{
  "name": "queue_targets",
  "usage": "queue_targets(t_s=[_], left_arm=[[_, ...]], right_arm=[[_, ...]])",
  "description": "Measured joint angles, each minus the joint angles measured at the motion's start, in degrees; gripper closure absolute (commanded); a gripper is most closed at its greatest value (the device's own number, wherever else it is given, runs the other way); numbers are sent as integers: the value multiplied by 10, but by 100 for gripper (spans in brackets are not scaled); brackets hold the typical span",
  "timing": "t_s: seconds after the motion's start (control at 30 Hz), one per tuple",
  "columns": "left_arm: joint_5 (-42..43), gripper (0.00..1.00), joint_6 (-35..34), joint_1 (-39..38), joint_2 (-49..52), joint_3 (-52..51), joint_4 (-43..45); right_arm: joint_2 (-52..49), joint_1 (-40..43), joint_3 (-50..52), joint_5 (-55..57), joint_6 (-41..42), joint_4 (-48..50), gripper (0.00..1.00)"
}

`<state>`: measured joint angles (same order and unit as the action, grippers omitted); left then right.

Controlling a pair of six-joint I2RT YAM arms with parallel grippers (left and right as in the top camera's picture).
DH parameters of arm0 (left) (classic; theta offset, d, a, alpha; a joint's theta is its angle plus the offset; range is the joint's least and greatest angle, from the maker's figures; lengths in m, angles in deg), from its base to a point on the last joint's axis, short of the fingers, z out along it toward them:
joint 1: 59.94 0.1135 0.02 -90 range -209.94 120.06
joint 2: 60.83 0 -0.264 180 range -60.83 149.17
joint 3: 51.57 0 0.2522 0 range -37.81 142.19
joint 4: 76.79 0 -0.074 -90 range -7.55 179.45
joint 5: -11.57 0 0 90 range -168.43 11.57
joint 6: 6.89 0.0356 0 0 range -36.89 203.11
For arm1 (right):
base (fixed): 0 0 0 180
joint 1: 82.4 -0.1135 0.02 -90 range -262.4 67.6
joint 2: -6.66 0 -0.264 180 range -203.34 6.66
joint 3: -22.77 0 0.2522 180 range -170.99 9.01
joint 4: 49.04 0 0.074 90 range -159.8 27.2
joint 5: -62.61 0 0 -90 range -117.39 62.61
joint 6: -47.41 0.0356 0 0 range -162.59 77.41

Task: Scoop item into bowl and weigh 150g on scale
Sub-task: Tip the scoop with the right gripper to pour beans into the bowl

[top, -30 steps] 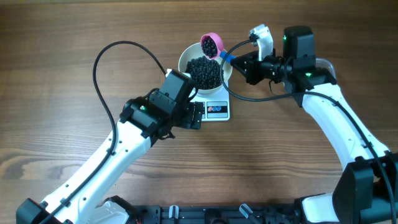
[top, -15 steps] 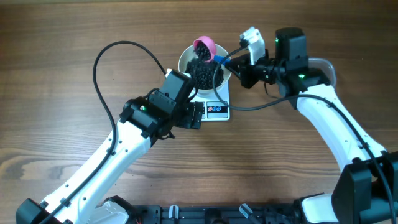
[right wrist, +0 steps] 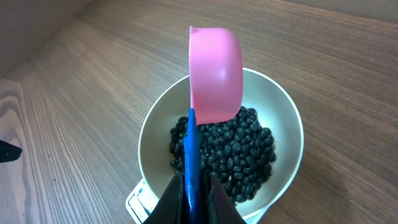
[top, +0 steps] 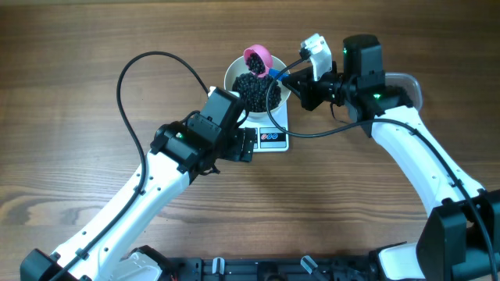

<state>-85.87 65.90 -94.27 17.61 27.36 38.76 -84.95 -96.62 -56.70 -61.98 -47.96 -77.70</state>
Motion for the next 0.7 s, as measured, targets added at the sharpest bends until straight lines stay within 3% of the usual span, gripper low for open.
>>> queue_targets(t_s=[0.7], left_arm=[[0, 0, 0, 0, 0, 0, 0]], right_arm=[[0, 0, 0, 42, 8, 0, 96]])
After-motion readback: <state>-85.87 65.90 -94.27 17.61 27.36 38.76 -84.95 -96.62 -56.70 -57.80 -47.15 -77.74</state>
